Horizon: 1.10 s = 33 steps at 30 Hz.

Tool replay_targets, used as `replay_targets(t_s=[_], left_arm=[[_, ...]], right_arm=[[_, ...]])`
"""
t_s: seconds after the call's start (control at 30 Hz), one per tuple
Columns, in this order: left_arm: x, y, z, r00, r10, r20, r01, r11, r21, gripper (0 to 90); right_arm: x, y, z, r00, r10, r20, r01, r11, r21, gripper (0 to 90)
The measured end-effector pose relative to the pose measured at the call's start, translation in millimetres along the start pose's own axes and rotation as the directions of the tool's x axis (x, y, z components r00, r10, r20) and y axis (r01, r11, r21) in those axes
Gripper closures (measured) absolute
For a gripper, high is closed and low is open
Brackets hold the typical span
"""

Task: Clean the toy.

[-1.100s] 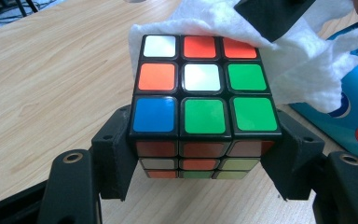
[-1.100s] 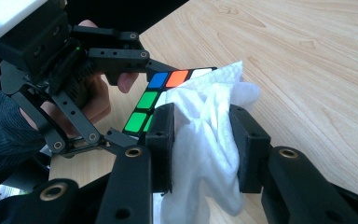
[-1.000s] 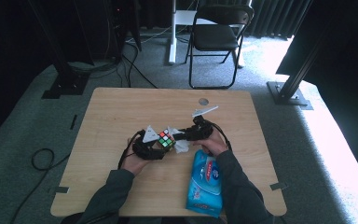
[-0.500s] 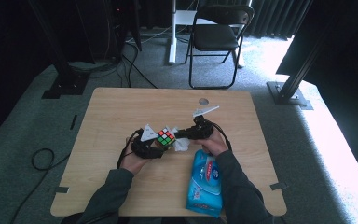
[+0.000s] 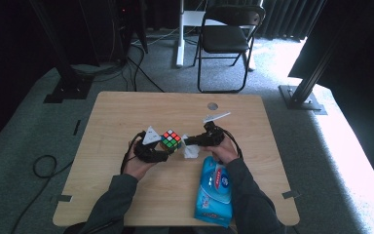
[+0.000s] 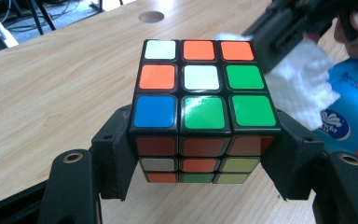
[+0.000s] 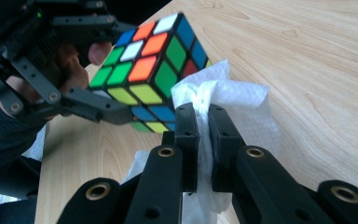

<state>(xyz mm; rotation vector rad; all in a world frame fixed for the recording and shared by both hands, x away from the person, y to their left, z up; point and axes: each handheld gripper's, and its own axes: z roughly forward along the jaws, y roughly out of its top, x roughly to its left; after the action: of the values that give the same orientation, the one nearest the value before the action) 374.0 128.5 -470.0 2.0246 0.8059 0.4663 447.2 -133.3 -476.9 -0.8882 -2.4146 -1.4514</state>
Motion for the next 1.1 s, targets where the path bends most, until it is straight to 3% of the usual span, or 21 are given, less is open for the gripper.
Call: replay_targets(t_s=[0.3,1.1], left_arm=[[3.4,11.0,-4.3,0.9999,-0.003,-0.01,0.003,0.9995,-0.03,34.5],[12.0,29.1,-5.4,0.9993,-0.022,-0.03,0.02,0.9985,-0.05,34.5]], right_arm=[[1.8,-0.1,2.8,0.9999,-0.008,-0.009,0.008,1.0,0.013,84.5],[4.4,7.7,10.9,0.9999,-0.014,0.002,0.014,1.0,0.026,84.3]])
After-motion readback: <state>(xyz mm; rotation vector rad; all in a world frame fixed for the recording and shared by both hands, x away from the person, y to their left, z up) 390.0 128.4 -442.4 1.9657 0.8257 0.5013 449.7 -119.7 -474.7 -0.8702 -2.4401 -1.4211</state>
